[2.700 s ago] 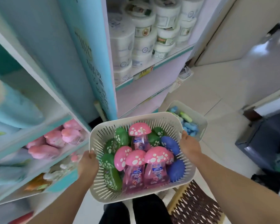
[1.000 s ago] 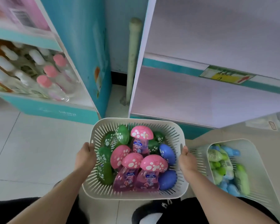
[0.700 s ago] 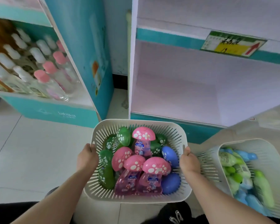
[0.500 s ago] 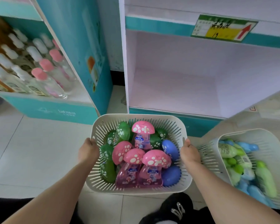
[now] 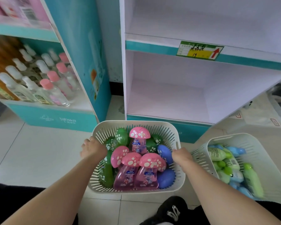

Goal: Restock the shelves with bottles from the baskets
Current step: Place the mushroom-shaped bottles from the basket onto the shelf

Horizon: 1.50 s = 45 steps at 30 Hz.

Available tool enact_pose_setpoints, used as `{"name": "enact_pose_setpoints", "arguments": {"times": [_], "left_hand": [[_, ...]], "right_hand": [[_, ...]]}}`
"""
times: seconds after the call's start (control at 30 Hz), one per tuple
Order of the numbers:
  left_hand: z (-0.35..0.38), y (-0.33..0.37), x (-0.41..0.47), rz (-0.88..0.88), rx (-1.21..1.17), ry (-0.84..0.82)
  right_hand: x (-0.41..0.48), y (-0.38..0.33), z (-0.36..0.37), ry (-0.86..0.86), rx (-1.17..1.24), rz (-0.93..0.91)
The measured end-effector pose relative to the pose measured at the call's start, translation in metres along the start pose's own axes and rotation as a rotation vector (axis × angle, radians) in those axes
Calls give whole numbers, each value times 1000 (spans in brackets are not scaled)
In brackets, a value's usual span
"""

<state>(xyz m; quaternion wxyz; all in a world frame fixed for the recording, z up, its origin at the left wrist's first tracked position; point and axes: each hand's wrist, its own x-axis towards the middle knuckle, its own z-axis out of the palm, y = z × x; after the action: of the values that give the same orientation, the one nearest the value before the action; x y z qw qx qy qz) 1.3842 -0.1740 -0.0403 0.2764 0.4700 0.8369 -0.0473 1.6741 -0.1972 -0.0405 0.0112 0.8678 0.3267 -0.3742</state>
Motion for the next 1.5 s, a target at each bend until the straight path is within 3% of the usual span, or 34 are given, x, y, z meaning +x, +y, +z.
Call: {"name": "enact_pose_setpoints", "arguments": {"times": [0.23,0.37,0.5,0.7,0.93,1.1,1.27,1.5], "left_hand": [[-14,13,-40,241,76,-55],[-13,19,-60,393,66,-99],[2,21,-62,548,101,-189],[35,27,-45,666,260,-258],[58,45,-26,664,423,-229],[63,51,-24,622,433,-213],[54,52,-35,579,306,-245],[-3,58,-47,548,99,-260]], "right_hand": [[-33,-5,-21,-30,-170,-256],[-49,-7,-12,-131,-152,-403],[-60,-14,5,-265,-165,-432],[-42,-22,19,-331,-252,-440],[-11,-18,30,-294,-443,-554],[-7,-19,26,-366,-431,-572],[-16,-12,18,-369,-396,-610],[-33,-13,-32,-214,-188,-636]]}}
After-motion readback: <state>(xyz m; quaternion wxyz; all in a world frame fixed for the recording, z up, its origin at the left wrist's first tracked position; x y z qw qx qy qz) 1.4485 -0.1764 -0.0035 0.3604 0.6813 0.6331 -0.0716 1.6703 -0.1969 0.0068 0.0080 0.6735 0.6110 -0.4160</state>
